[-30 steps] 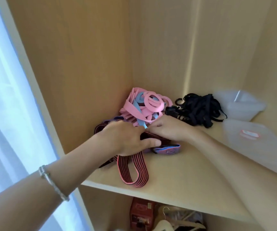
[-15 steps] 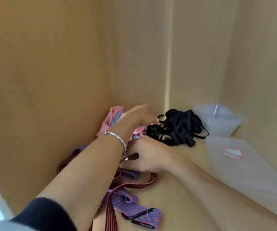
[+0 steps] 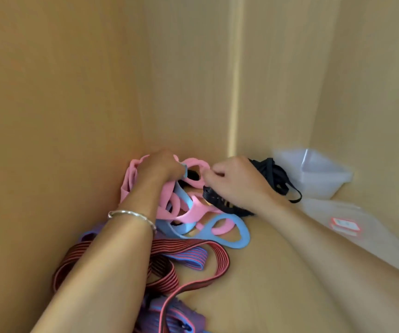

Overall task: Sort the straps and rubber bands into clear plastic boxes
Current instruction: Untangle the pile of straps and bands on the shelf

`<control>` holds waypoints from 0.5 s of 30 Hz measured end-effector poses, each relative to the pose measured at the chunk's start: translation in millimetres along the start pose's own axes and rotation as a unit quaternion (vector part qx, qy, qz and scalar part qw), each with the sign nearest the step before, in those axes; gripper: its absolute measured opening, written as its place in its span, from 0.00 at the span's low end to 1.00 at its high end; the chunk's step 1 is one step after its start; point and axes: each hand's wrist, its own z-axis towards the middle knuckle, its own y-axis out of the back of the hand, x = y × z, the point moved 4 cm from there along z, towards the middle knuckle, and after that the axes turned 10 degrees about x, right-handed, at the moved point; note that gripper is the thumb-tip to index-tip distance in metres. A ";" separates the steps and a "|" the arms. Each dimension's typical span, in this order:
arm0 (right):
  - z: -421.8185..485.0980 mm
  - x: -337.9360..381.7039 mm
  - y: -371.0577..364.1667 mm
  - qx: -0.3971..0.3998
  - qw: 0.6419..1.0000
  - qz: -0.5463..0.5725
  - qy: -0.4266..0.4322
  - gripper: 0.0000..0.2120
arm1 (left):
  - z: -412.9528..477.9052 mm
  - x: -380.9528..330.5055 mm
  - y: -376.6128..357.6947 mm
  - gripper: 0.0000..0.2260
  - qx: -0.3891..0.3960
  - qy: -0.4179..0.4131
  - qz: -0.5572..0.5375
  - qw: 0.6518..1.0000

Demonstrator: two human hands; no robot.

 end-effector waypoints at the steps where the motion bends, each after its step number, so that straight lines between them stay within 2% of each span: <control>1: 11.3 -3.9 2.4 0.013 0.999 0.020 -0.028 0.22 | 1.7 5.1 2.9 0.03 -0.022 -0.003 -0.047 0.999; 4: 47.4 -13.0 -6.8 0.069 0.994 0.049 -0.074 0.11 | 7.0 19.8 5.5 0.03 -0.070 0.005 -0.175 0.982; 8: 82.5 -30.5 -35.8 0.072 0.990 0.034 -0.117 0.12 | 13.0 26.6 0.2 0.15 -0.101 0.014 -0.283 0.954; 12: 90.0 -33.3 -57.4 0.103 0.989 0.003 -0.103 0.13 | 11.9 32.7 9.3 0.14 -0.183 0.002 -0.391 0.902; 15: 96.5 -32.5 -69.6 0.136 0.985 0.002 -0.102 0.09 | 8.7 33.0 17.1 0.21 -0.237 0.006 -0.420 0.876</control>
